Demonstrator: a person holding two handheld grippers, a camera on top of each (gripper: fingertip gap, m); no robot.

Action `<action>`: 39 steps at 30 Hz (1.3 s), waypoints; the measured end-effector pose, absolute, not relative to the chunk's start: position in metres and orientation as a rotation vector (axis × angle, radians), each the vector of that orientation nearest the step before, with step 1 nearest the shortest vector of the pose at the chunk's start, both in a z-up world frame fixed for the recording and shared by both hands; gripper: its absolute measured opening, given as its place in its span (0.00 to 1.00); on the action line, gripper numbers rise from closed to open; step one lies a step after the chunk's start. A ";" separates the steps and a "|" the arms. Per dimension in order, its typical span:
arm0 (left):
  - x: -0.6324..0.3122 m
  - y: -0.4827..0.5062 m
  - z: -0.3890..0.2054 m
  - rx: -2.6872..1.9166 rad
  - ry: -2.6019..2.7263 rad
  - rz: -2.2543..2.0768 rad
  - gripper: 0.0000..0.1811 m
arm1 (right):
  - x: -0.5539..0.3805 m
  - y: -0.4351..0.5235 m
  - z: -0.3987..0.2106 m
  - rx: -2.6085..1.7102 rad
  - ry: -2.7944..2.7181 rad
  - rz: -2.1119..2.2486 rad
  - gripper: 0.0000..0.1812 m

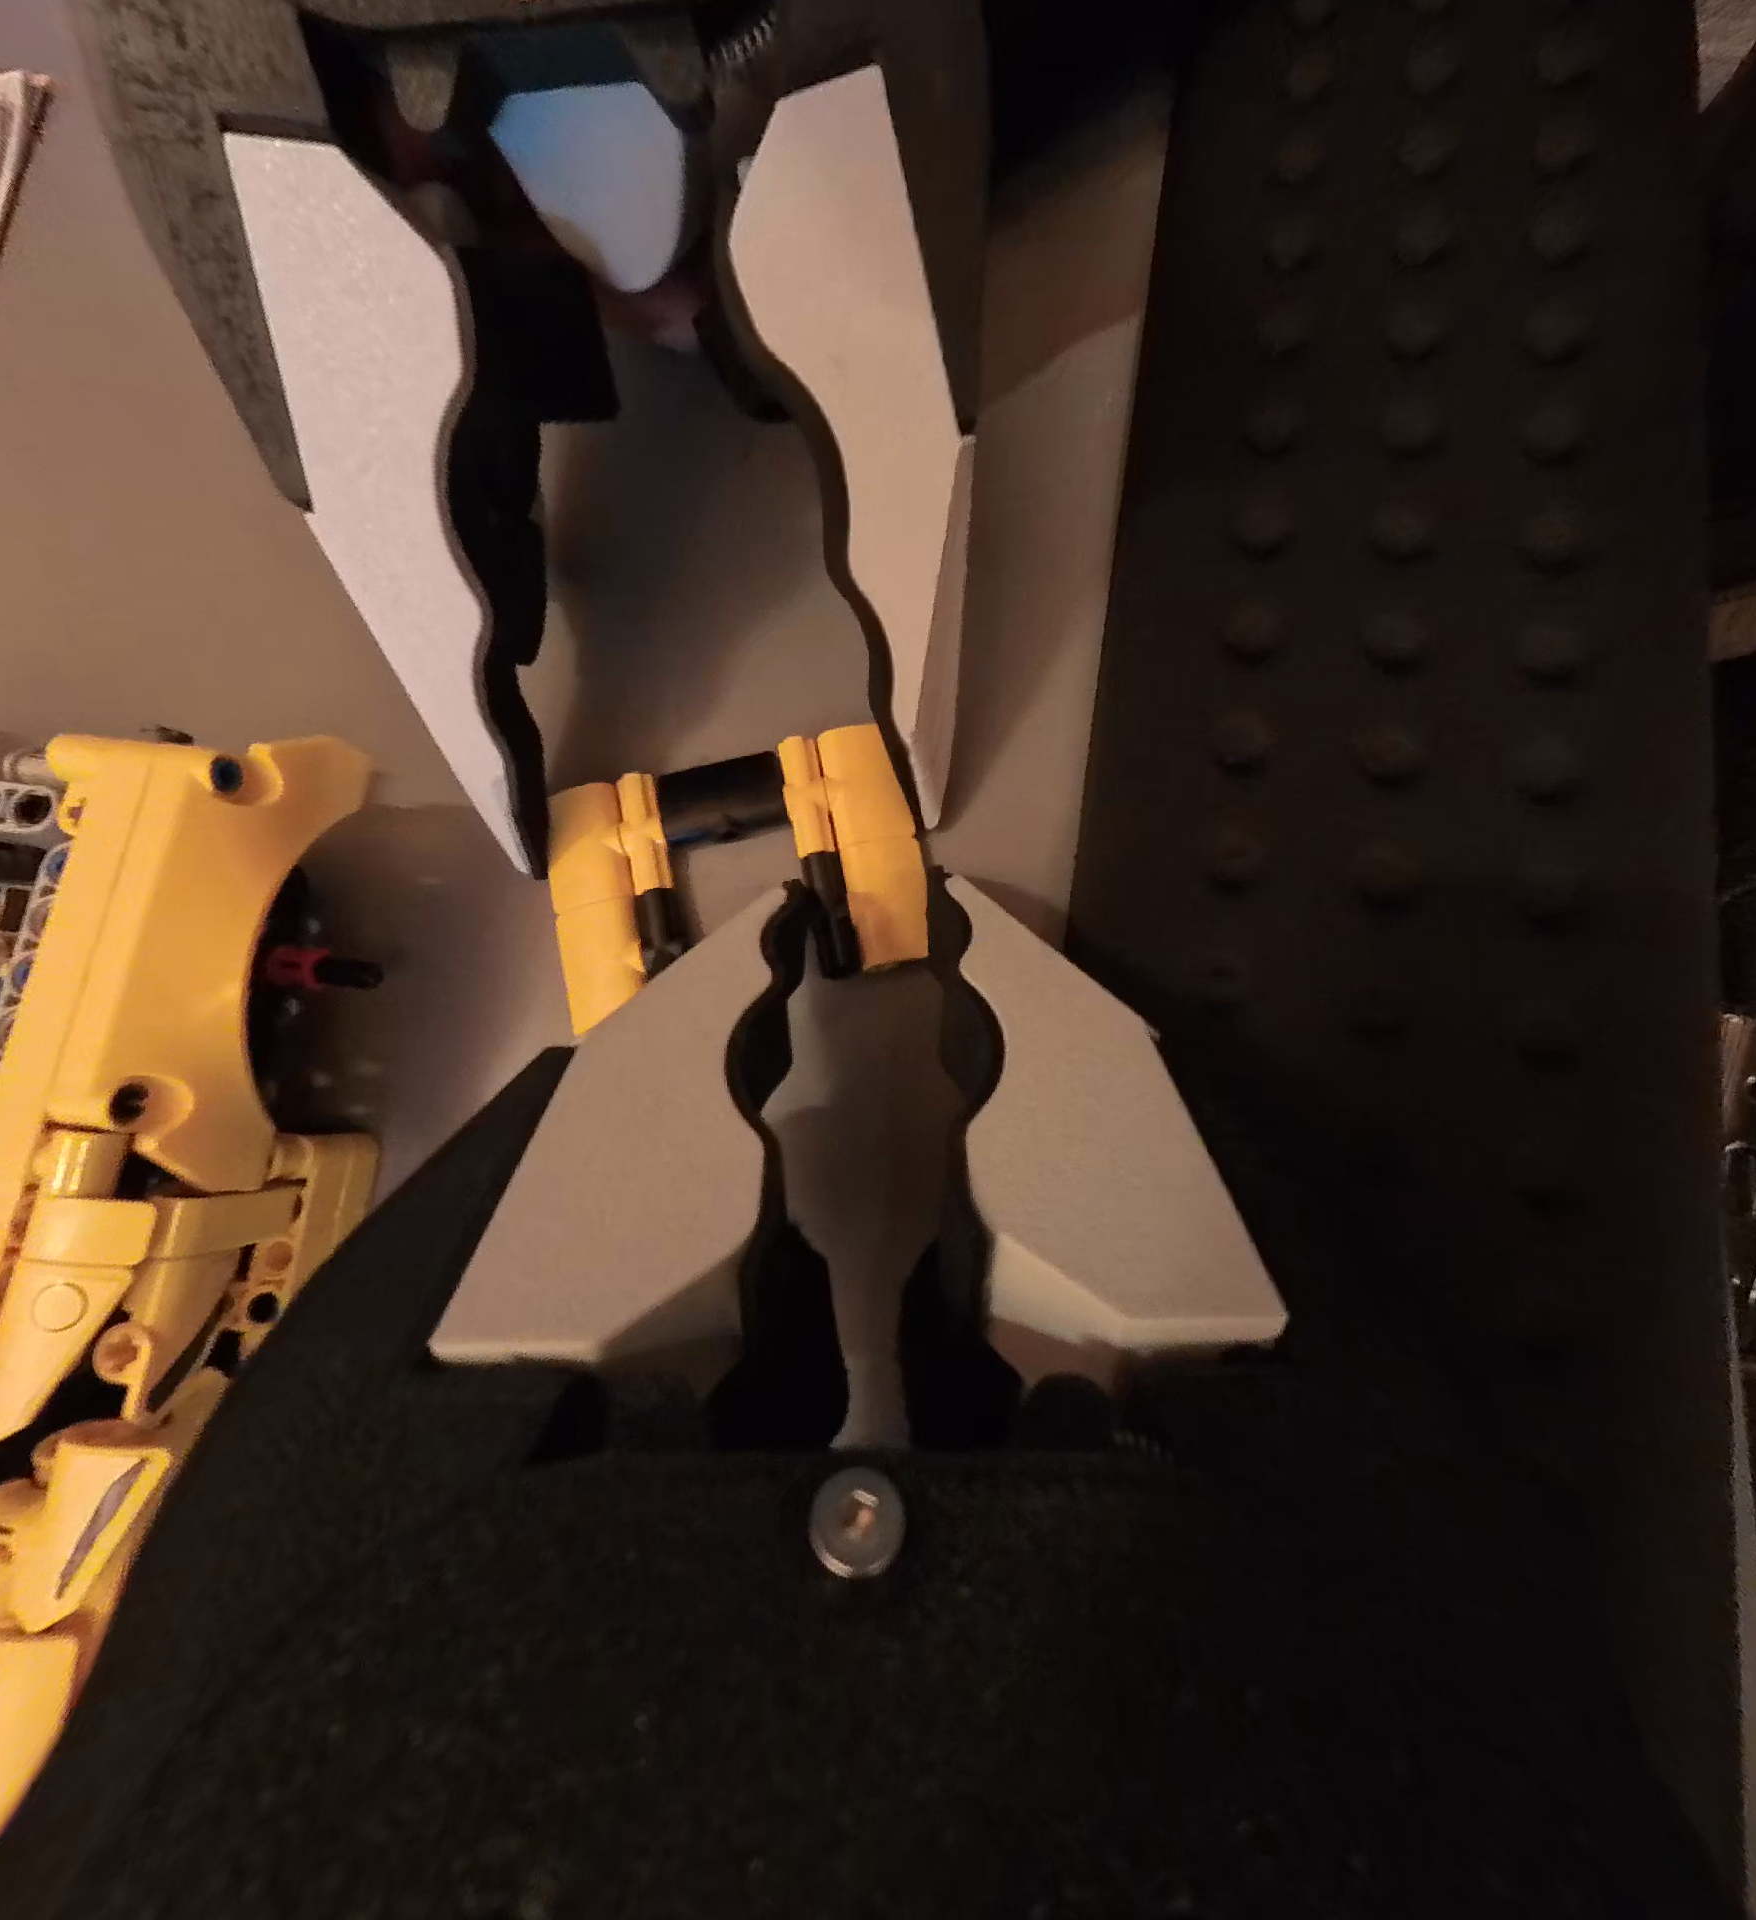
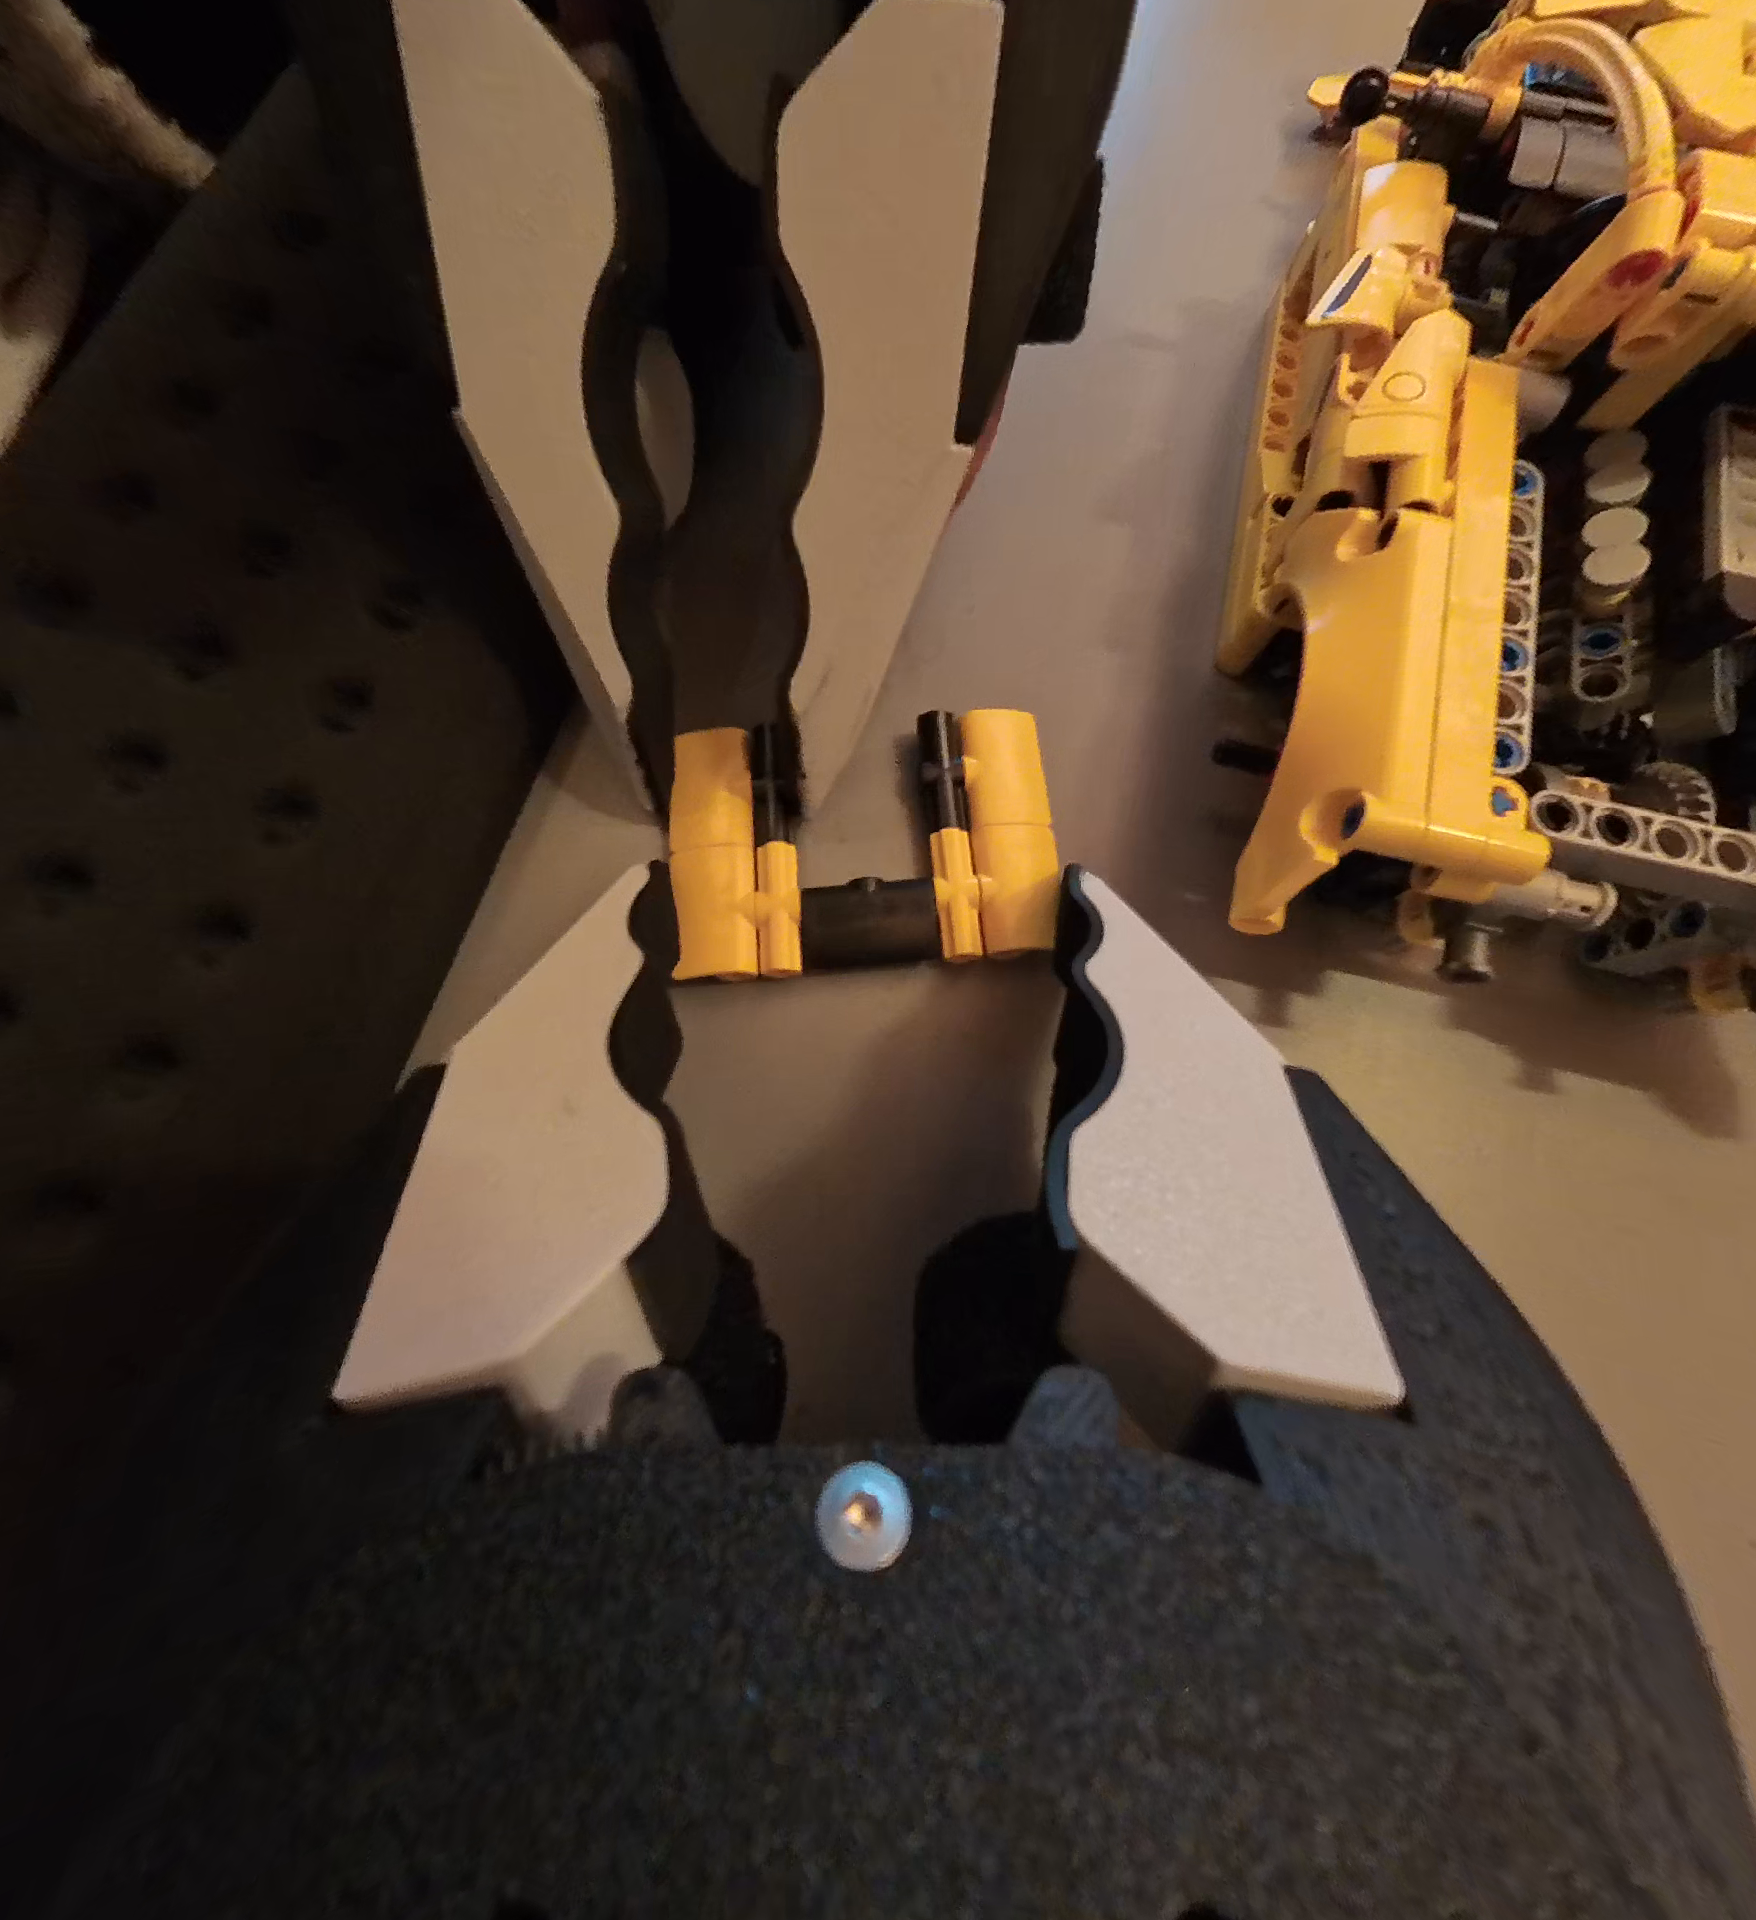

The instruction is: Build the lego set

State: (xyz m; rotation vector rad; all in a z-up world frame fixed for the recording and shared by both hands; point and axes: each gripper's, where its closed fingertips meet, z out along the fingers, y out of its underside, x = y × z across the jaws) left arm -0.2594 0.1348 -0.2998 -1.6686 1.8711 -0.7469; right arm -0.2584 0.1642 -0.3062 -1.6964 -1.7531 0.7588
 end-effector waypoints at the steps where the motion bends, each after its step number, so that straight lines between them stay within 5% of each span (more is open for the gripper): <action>1: -0.259 0.135 -0.300 -1.674 1.868 -0.757 0.12 | -0.258 0.164 -0.306 -1.693 -1.756 0.758 0.40; 14: -0.258 0.135 -0.300 -1.665 1.862 -0.762 0.13 | -0.257 0.165 -0.305 -1.684 -1.771 0.784 0.41; 17: -0.255 0.133 -0.299 -1.667 1.856 -0.762 0.13 | -0.253 0.165 -0.294 -1.667 -1.751 0.836 0.52; 28: -0.251 0.151 -0.255 -1.693 1.552 -1.054 0.18 | -0.173 0.246 -0.173 -1.694 -0.995 0.837 0.37; 39: -0.307 0.243 -0.188 -1.577 1.019 -0.963 0.18 | -0.163 0.272 -0.215 -1.998 -0.411 0.499 0.36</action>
